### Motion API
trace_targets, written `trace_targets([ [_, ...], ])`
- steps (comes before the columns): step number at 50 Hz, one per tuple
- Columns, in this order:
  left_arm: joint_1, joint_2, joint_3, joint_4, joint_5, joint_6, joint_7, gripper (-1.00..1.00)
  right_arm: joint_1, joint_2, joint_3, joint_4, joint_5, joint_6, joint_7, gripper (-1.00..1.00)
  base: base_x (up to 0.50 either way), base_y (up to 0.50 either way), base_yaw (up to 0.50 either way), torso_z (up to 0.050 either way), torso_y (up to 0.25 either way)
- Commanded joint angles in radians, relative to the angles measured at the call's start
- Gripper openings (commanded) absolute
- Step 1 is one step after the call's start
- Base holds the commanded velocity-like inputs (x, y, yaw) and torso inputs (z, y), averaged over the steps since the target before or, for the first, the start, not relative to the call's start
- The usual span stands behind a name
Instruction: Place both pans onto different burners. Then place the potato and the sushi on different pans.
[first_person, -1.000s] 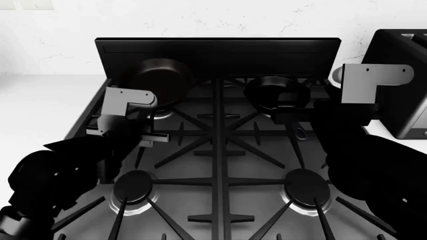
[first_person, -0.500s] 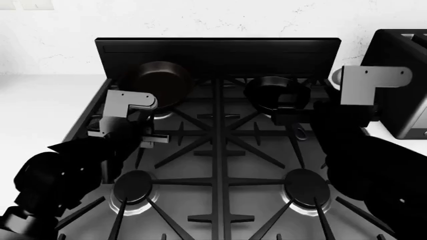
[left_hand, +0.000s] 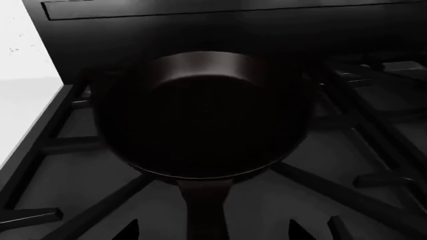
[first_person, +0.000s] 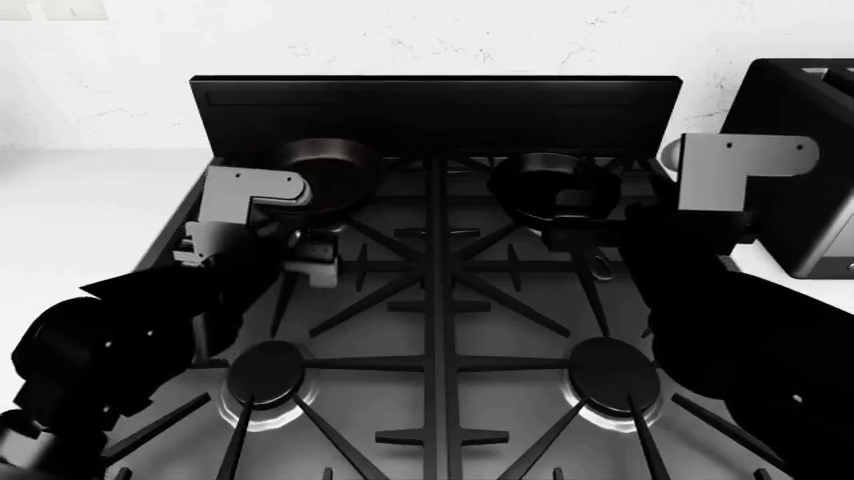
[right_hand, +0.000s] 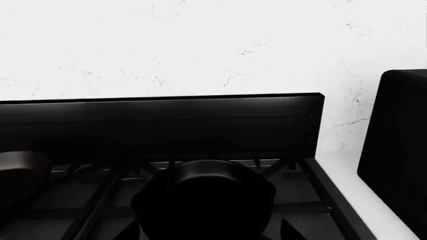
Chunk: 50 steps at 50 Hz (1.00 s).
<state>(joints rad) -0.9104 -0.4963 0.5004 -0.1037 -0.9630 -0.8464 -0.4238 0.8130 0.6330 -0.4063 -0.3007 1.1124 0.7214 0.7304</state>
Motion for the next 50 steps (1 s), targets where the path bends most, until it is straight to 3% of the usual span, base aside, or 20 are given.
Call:
trace_targets([
  [1,0.0,-0.026,-0.036,0.094,-0.046,-0.014,-0.034,1.0,-0.006,0.005,0.011,-0.013,0.012,-0.006,0.006,1.0,0.0,0.0,0.0,0.0,0.0],
  [6,0.022,-0.047,-0.075,0.199,-0.077,0.001,-0.069,1.0,-0.01,0.01,0.02,-0.039,0.024,-0.008,0.016,1.0,0.0,0.0,0.0,0.0,0.0],
  [10,0.126,-0.116,-0.162,0.476,-0.136,0.059,-0.14,1.0,-0.021,0.063,0.057,-0.187,0.067,0.0,0.07,1.0,0.0,0.0,0.0,0.0,0.0],
  [19,0.179,-0.155,-0.229,0.661,-0.159,0.101,-0.221,1.0,-0.036,0.116,0.11,-0.326,0.153,0.009,0.145,1.0,0.0,0.0,0.0,0.0,0.0],
  [33,0.276,-0.207,-0.281,0.862,-0.142,0.152,-0.295,1.0,-0.072,0.181,0.164,-0.456,0.242,0.006,0.236,1.0,0.0,0.0,0.0,0.0,0.0],
  [50,0.417,-0.207,-0.29,0.96,-0.045,0.242,-0.294,1.0,-0.189,0.196,0.22,-0.514,0.207,-0.079,0.207,1.0,0.0,0.0,0.0,0.0,0.0],
])
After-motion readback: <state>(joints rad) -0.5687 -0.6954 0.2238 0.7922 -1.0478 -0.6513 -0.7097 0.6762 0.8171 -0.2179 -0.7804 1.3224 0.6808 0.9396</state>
